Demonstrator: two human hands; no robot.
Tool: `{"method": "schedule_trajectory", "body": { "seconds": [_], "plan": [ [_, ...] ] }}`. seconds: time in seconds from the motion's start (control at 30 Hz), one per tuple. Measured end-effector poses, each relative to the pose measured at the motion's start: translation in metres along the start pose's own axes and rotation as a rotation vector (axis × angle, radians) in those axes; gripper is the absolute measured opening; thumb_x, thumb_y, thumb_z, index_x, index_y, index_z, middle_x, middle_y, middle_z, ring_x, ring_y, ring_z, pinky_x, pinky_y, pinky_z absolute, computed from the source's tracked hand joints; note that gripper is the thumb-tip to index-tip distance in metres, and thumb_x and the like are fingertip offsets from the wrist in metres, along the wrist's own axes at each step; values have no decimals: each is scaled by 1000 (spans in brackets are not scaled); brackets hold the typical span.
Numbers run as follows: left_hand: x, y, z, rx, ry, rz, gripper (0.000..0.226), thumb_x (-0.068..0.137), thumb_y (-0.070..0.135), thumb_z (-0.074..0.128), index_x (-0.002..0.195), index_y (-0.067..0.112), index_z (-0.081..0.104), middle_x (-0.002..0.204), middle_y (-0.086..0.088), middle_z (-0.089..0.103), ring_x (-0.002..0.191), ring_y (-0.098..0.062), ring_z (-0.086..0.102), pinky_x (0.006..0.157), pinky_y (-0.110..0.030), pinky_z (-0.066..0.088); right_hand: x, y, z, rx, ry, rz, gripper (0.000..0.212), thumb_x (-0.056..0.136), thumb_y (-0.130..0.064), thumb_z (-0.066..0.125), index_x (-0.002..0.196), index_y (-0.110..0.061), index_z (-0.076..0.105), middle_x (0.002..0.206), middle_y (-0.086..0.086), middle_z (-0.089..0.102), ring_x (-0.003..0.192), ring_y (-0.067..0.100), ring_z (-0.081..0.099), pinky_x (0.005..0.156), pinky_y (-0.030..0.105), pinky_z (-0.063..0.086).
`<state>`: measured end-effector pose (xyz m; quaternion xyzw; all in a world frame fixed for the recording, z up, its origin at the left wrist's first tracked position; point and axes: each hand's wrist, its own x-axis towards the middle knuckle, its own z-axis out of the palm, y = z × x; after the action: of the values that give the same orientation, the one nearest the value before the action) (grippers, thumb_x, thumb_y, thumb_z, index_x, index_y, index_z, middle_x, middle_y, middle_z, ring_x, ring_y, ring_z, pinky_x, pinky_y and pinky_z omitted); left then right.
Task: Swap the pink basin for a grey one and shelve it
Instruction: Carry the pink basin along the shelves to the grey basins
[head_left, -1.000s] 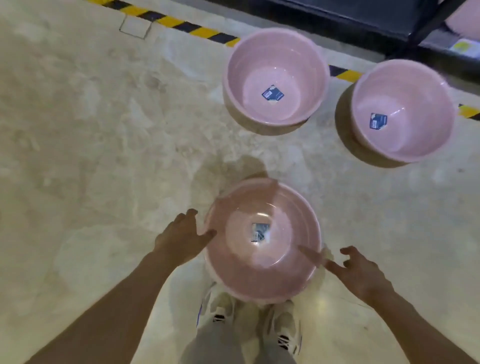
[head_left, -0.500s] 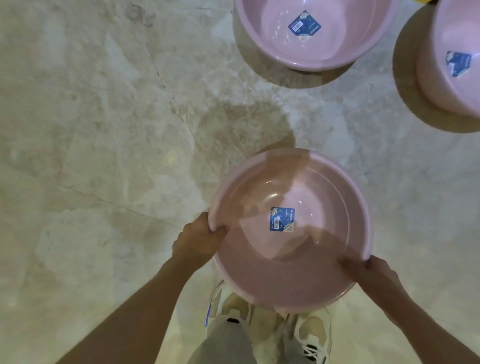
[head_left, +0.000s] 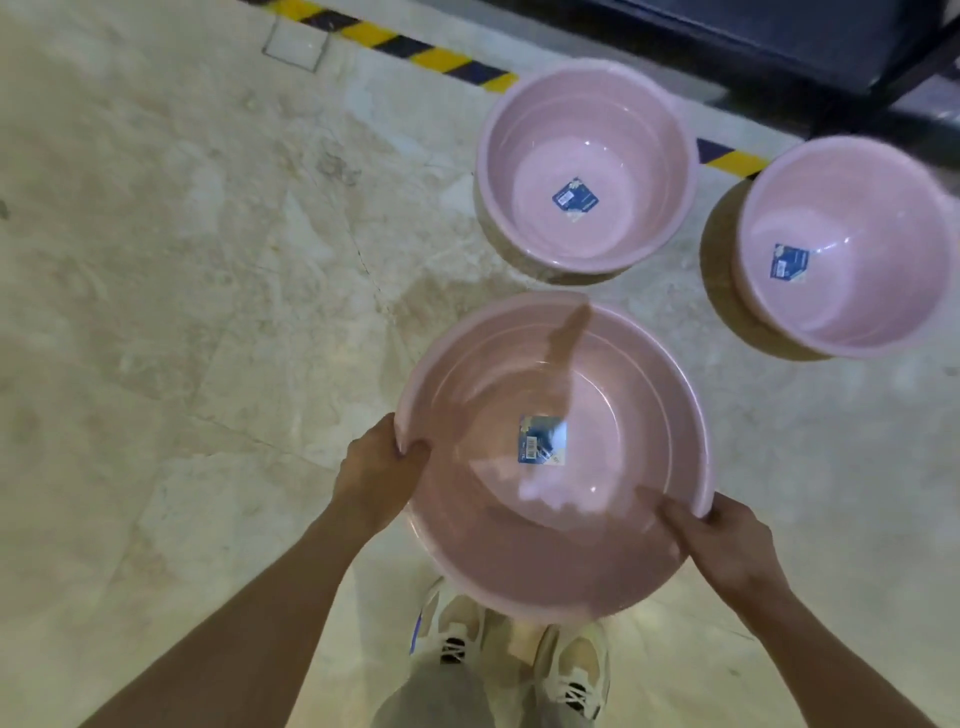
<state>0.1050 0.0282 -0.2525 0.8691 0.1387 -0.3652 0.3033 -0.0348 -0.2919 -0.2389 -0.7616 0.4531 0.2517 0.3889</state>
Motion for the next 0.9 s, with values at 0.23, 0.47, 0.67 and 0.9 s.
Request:
{"method": "schedule_trajectory", "body": {
  "seconds": [0.23, 0.47, 0.67, 0.9],
  "plan": [
    [-36, 107, -104, 37, 25, 82, 48, 75, 48, 49, 109, 18, 66, 91, -2, 71, 84, -28, 67, 79, -44, 58, -46, -106, -96, 11, 62, -96, 36, 80, -59, 74, 73, -23, 74, 61, -6, 73, 72, 14, 70, 60, 26, 48],
    [-51, 211, -191, 15, 90, 155, 59, 71, 51, 49, 111, 11, 65, 98, -12, 71, 92, -36, 66, 82, -45, 55, -65, -212, -171, 50, 110, -149, 36, 81, -49, 76, 63, -18, 69, 53, -5, 69, 70, 16, 68, 59, 28, 47],
    [-29, 266, -207, 26, 63, 168, 58, 71, 55, 52, 109, 12, 65, 97, -10, 70, 90, -34, 65, 80, -44, 55, -34, -243, -207, 37, 114, -171, 39, 78, -53, 75, 64, -17, 70, 55, -3, 69, 67, 13, 67, 59, 28, 48],
    [37, 310, -177, 3, 33, 91, 52, 73, 50, 57, 108, 13, 64, 99, -9, 69, 93, -34, 66, 85, -45, 57, 49, -265, -230, 60, 85, -147, 34, 82, -53, 72, 68, -21, 70, 60, -4, 69, 75, 18, 65, 62, 29, 46]
  ]
}}
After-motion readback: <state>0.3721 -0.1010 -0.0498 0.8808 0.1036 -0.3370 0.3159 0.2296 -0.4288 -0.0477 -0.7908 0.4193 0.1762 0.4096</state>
